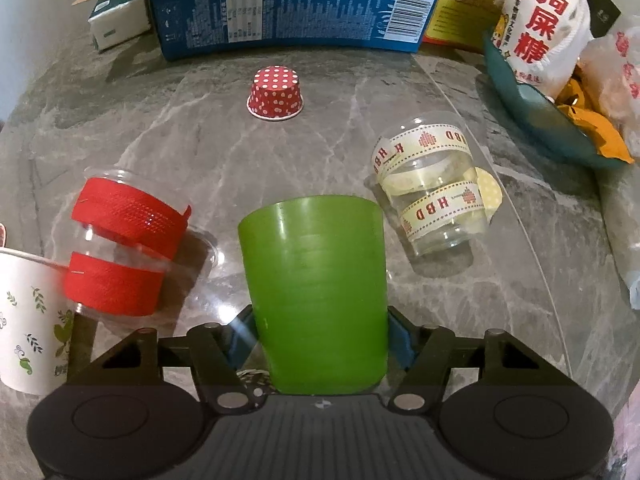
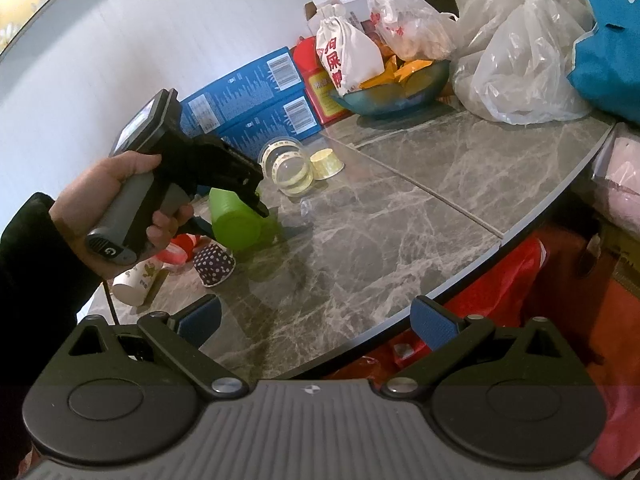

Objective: Flip cup upright
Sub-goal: 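Lift the green cup off the table with the left tool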

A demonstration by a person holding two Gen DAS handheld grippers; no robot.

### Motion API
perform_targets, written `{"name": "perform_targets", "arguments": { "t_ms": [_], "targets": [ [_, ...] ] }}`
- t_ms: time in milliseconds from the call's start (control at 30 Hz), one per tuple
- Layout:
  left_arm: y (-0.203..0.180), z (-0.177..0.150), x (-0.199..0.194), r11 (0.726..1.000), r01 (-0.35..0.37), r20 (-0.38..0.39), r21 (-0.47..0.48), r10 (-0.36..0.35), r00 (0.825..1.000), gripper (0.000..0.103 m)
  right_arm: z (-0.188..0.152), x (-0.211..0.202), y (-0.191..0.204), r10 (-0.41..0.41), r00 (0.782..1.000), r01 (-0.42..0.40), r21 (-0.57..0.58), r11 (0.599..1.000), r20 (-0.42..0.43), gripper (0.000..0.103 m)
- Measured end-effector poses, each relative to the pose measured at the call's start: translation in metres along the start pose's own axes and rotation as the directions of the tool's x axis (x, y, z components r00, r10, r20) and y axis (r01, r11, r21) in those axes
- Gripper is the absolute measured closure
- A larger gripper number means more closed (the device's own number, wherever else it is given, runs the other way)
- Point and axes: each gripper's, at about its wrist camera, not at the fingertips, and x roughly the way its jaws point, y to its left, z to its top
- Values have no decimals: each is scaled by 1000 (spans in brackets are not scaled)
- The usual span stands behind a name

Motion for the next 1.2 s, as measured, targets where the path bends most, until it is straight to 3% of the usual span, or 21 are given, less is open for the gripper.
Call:
{"name": "perform_targets", "arguments": {
  "t_ms": [267,467,733,933,1067,1200],
  "targets": [
    [4,-4,-30,996,55,52,77,-59,997,35,1,2,7,0,1000,0,-7,1000,0,1],
    [13,-16,-77,977,88,81,195,-105,991,35,1,-3,17,2,1000,-2,-19,1000,12,1],
    [86,-89,-138,943,61,129,327,-109,986,35,-4,-7,27,33,999,-33,10,999,-5,1],
    [134,-149,-152,930,116,104,348,-161,981,35,-13,-2,50,36,999,-37,-24,999,-38,1],
    [140,-163,-150,930,116,126,348,-168,978,35,-18,4,66,28,998,-30,-44,999,-60,1],
    [146,-163,-130,930,152,84,333,-190,978,35,-19,10,77,11,998,-13,-40,999,-66,1]
  ]
}}
